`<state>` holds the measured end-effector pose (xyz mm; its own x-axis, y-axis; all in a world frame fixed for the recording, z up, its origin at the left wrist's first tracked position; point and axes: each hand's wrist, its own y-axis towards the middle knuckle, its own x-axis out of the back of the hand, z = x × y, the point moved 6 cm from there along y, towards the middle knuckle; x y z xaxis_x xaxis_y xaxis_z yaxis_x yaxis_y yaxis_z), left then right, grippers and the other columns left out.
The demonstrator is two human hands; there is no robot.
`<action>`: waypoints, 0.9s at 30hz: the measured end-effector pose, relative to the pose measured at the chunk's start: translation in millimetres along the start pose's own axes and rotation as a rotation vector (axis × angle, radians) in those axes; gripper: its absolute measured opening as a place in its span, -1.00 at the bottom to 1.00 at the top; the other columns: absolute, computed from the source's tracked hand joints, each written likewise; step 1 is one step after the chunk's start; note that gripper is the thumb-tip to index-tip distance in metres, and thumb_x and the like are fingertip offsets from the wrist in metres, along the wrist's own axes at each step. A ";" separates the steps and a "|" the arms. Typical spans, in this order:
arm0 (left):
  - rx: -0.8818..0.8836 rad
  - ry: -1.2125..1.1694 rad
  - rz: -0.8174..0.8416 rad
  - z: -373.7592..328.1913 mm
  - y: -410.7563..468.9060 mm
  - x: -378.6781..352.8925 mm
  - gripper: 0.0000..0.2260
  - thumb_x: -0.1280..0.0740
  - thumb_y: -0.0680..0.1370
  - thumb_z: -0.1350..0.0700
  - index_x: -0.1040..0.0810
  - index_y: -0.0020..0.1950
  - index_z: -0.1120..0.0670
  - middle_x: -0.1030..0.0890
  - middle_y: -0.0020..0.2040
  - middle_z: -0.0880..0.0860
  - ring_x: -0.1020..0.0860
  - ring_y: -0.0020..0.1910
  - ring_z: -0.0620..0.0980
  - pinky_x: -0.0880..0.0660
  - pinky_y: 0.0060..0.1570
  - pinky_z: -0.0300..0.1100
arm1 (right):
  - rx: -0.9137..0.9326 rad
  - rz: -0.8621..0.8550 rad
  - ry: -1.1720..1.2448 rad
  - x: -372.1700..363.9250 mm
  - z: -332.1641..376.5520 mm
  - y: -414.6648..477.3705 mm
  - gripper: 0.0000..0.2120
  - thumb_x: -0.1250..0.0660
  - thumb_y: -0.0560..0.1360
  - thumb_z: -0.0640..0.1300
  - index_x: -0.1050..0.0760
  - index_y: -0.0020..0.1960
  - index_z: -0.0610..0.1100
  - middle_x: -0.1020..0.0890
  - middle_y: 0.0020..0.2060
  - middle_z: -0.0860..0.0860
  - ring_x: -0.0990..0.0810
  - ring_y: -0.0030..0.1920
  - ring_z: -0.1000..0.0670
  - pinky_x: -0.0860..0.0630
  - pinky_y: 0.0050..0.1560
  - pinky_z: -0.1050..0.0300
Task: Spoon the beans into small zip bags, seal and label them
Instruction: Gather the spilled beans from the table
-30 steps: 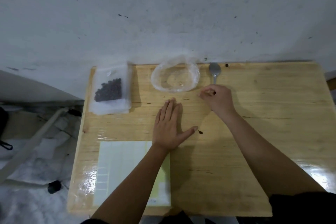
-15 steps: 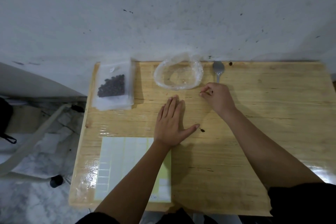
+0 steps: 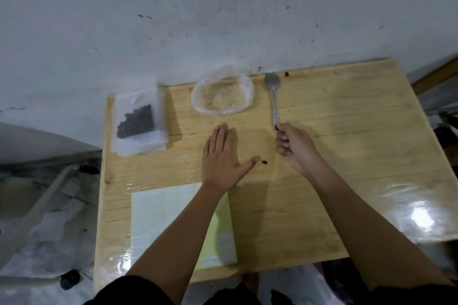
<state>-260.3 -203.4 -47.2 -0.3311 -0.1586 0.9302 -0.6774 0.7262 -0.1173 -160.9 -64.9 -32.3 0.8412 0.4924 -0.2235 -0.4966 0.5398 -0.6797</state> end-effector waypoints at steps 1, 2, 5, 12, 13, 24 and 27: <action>0.000 -0.001 -0.001 -0.2 -0.7 0.2 -0.16 -0.11 0.41 -0.45 -0.07 0.52 0.03 0.01 0.56 0.04 0.11 0.53 -0.04 0.15 0.46 -0.09 | -0.052 0.038 0.138 1.7 -10.8 -4.1 -0.81 -0.17 0.56 -0.19 -0.37 -0.24 -0.13 -0.26 -0.56 0.11 -0.18 -0.57 0.15 -0.08 -0.59 0.30; 0.002 -0.005 0.000 -0.4 -1.2 0.2 -0.16 -0.12 0.41 -0.44 -0.07 0.52 0.04 0.01 0.56 0.03 0.11 0.53 -0.04 0.14 0.46 -0.08 | -0.092 0.083 0.248 1.5 -20.2 -9.1 -0.81 -0.14 0.55 -0.20 -0.35 -0.24 -0.13 -0.26 -0.55 0.10 -0.18 -0.57 0.15 -0.08 -0.61 0.31; 0.001 -0.014 -0.008 -0.4 -2.1 1.0 -0.16 -0.13 0.40 -0.43 -0.09 0.52 0.04 -0.01 0.56 0.04 0.09 0.53 -0.03 0.11 0.46 -0.07 | -0.142 0.205 0.437 -1.9 -40.7 -21.0 -0.91 -0.13 0.42 -0.19 -0.33 -0.26 -0.15 -0.27 -0.55 0.08 -0.20 -0.59 0.15 -0.11 -0.65 0.32; -0.014 -0.009 -0.007 1.6 -2.8 -1.0 -0.16 -0.09 0.42 -0.44 -0.05 0.53 0.04 0.01 0.56 0.03 0.10 0.53 -0.03 0.15 0.45 -0.09 | 0.028 0.065 0.120 20.4 -37.2 -26.4 -0.70 -0.14 0.55 -0.10 -0.41 -0.34 -0.14 -0.39 -0.50 0.06 -0.21 -0.58 0.14 -0.11 -0.58 0.30; -0.012 -0.012 -0.008 2.0 -2.8 -1.2 -0.16 -0.09 0.42 -0.44 -0.05 0.53 0.03 0.02 0.56 0.03 0.11 0.53 -0.03 0.15 0.45 -0.09 | 0.084 0.010 -0.062 23.8 -31.8 -27.4 -0.68 -0.19 0.56 -0.07 -0.46 -0.33 -0.13 -0.39 -0.52 0.09 -0.23 -0.58 0.16 -0.13 -0.57 0.31; -0.034 -0.026 -0.019 1.7 -4.3 -0.1 -0.17 -0.07 0.42 -0.43 -0.07 0.53 0.05 0.01 0.56 0.05 0.10 0.53 -0.01 0.16 0.45 -0.10 | 0.479 -0.054 -0.845 13.1 -23.4 -30.9 -0.81 -0.52 0.33 -0.18 -0.67 -0.05 -0.15 -0.45 -0.54 0.26 -0.43 -0.43 0.26 -0.33 -0.26 0.35; -0.029 -0.029 -0.025 2.0 -3.4 -0.6 -0.18 -0.08 0.42 -0.42 -0.09 0.53 0.05 -0.01 0.56 0.05 0.08 0.53 -0.01 0.14 0.45 -0.11 | 0.511 -0.037 -0.893 10.9 -24.1 -31.1 -0.83 -0.52 0.33 -0.17 -0.67 -0.07 -0.12 -0.44 -0.46 0.19 -0.40 -0.41 0.19 -0.34 -0.28 0.25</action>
<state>-259.1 -207.2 -48.1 -0.3333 -0.1962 0.9222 -0.6669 0.7405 -0.0835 -131.1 -92.7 -30.4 0.4952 0.6849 0.5346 -0.6813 0.6879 -0.2503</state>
